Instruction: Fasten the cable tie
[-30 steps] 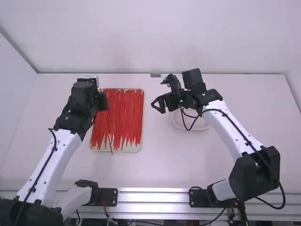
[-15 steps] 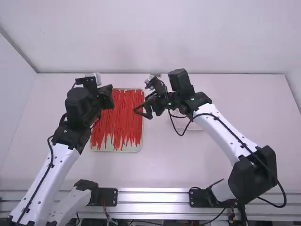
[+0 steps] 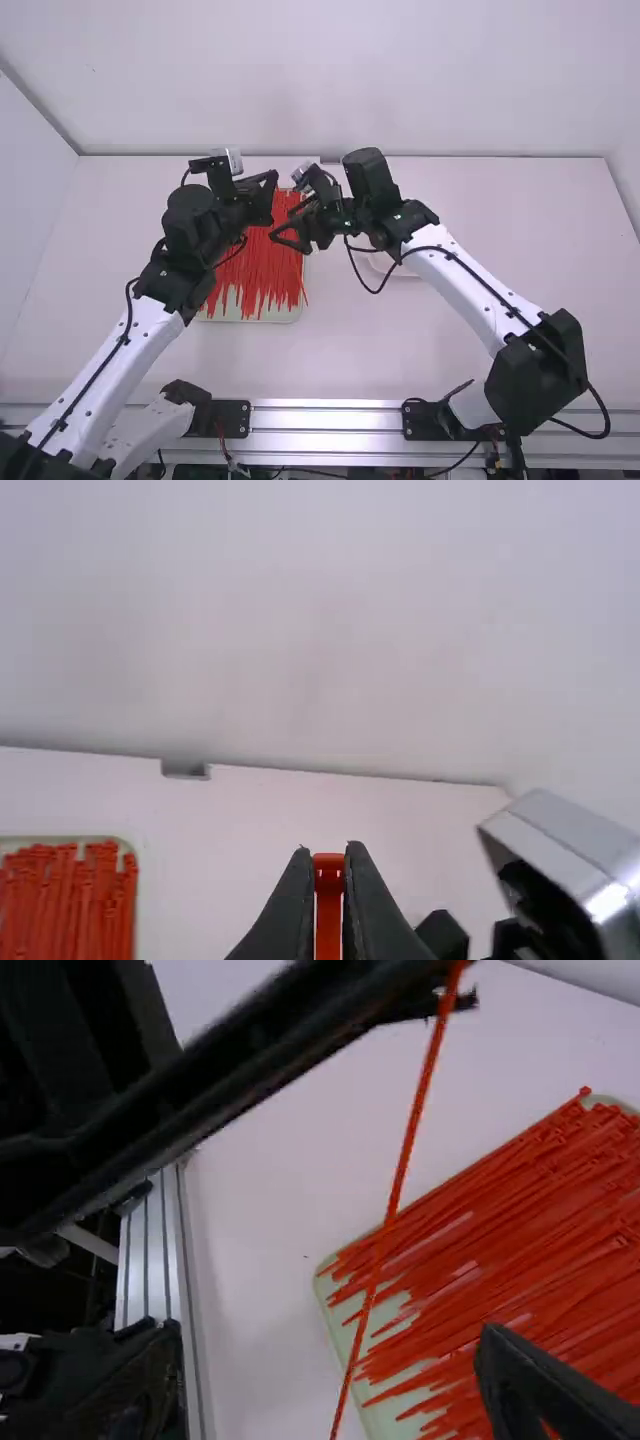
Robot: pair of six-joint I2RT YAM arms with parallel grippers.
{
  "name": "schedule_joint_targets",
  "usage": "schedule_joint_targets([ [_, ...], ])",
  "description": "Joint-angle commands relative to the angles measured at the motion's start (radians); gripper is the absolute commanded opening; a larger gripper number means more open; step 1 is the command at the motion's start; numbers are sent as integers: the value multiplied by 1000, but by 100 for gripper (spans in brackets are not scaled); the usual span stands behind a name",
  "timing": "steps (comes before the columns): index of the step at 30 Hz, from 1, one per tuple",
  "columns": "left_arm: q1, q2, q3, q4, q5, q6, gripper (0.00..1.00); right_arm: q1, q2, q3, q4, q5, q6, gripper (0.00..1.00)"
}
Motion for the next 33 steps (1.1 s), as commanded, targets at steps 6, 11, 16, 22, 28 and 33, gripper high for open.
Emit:
schedule_joint_targets([
  [6, -6, -16, -10, 0, 31, -23, 2, 0, 5, 26, 2, -13, 29, 35],
  [11, -12, -19, -10, -5, 32, -22, 2, 0, 5, 26, 1, -10, 55, 19],
  [16, -12, -20, -10, -10, 29, -23, 2, 0, 5, 26, -2, -10, 55, 0],
  [22, -4, -20, 5, -38, 36, 7, 12, -6, 5, 26, -2, -14, 0, 0],
  [28, 40, -30, 87, -166, 40, 85, 46, -61, -31, 26, -33, -25, -39, 0],
  [33, 89, -35, 192, -227, 184, 225, 60, -145, -83, 26, -37, -84, -97, 0],
])
